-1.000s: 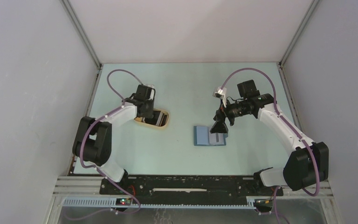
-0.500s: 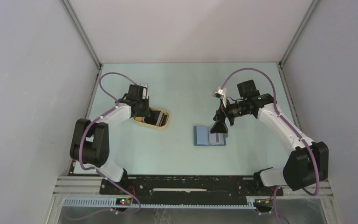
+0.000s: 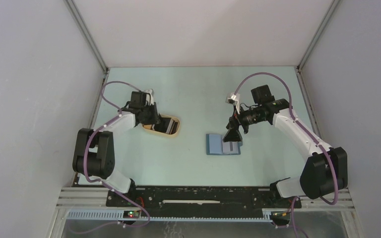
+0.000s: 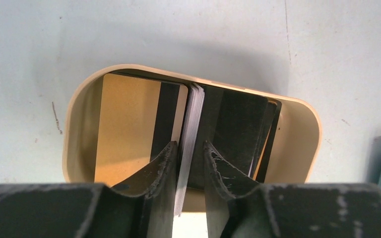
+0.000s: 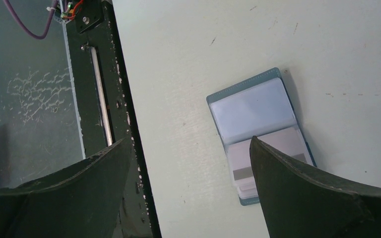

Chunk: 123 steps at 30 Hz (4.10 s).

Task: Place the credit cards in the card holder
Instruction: Pick up the credit card from the storage box.

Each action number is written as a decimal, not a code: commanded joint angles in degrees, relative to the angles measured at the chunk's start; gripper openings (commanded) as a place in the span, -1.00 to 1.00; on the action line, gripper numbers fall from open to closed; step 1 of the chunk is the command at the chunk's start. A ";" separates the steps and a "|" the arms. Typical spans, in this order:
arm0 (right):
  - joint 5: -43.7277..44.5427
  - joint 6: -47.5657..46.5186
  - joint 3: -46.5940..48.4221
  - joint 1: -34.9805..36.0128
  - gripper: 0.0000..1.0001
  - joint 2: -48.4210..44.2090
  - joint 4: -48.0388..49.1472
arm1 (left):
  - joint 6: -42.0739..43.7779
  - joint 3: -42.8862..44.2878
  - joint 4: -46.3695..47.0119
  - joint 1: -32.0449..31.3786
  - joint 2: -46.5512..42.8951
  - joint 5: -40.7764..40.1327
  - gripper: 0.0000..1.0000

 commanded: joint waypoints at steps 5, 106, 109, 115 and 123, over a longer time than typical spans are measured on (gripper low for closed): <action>-1.60 0.23 0.59 -0.28 0.95 0.15 -0.21 | -1.75 -1.16 0.96 1.67 -0.81 4.94 -0.31; -2.20 -0.94 0.63 -1.22 0.95 0.94 -1.11 | -8.38 -7.38 6.69 5.17 -10.57 8.69 -0.95; -2.27 -0.99 0.62 -1.22 0.94 0.94 -1.17 | -8.38 -7.48 6.66 5.22 -10.29 8.73 -0.95; -2.29 -1.02 0.63 -1.26 0.94 0.83 -1.15 | -8.29 -7.62 6.47 5.37 -10.26 8.20 -0.99; -2.47 -1.13 0.62 -1.22 0.95 1.03 -1.32 | -8.52 -9.66 6.39 5.32 -17.84 2.44 -1.00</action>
